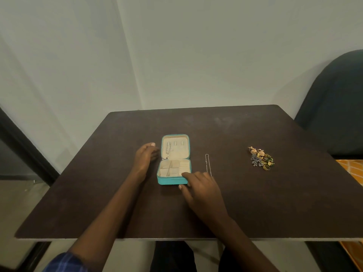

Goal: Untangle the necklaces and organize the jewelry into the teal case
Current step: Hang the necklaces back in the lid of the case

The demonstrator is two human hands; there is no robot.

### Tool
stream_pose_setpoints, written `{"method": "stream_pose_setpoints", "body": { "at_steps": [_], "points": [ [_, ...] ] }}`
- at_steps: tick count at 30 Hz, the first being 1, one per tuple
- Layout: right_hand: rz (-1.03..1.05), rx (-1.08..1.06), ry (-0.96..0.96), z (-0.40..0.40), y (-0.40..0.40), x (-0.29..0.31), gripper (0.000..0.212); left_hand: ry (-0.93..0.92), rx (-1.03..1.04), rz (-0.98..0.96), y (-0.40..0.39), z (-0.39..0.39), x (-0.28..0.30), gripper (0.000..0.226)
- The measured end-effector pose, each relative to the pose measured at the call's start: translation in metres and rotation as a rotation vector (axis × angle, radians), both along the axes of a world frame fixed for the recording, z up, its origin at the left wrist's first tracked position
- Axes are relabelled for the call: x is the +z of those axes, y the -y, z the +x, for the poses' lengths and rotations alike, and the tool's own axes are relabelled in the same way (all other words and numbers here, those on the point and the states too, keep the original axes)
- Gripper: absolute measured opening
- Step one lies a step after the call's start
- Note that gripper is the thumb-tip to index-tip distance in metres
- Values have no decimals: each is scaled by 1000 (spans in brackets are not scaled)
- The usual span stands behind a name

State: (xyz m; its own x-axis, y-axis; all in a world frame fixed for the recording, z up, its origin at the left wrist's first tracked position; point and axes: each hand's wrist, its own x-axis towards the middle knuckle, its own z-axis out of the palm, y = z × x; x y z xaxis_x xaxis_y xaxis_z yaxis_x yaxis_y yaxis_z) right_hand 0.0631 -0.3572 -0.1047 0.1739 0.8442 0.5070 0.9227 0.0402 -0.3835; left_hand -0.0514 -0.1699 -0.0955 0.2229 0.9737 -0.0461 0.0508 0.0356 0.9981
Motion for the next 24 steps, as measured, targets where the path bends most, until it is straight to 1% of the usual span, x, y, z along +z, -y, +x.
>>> {"method": "stream_pose_setpoints", "body": {
  "at_steps": [6,9,11,13,14,15,16,18,21,23,24],
  "points": [
    [18,-6,7,1,-5,4,39,-21,-18,-13,2,-1,2,9],
    [4,-12,-2,0,-6,8,41,-32,-9,-19,4,-1,2,13],
    [33,-38,-4,4,-2,9,39,-17,27,-20,3,-2,2,12],
    [71,-85,-53,15,6,8,37,1,98,16,7,-5,7,13],
    [84,-116,-91,23,11,6,34,-31,144,86,10,-7,11,16],
    [81,-149,-127,33,17,3,30,-93,191,194,15,-8,17,20],
    [57,-179,-155,43,24,-1,24,-152,234,328,24,-10,25,21],
    [-16,-223,-179,58,36,-8,17,-179,246,599,50,-8,44,20],
    [-111,-268,-179,66,47,-14,14,-194,117,910,95,1,64,14],
    [-159,-300,-168,65,47,-16,14,-226,1,1046,124,12,62,14],
    [-187,-324,-150,64,45,-16,16,-256,-77,1080,135,18,56,15]
  ]
}}
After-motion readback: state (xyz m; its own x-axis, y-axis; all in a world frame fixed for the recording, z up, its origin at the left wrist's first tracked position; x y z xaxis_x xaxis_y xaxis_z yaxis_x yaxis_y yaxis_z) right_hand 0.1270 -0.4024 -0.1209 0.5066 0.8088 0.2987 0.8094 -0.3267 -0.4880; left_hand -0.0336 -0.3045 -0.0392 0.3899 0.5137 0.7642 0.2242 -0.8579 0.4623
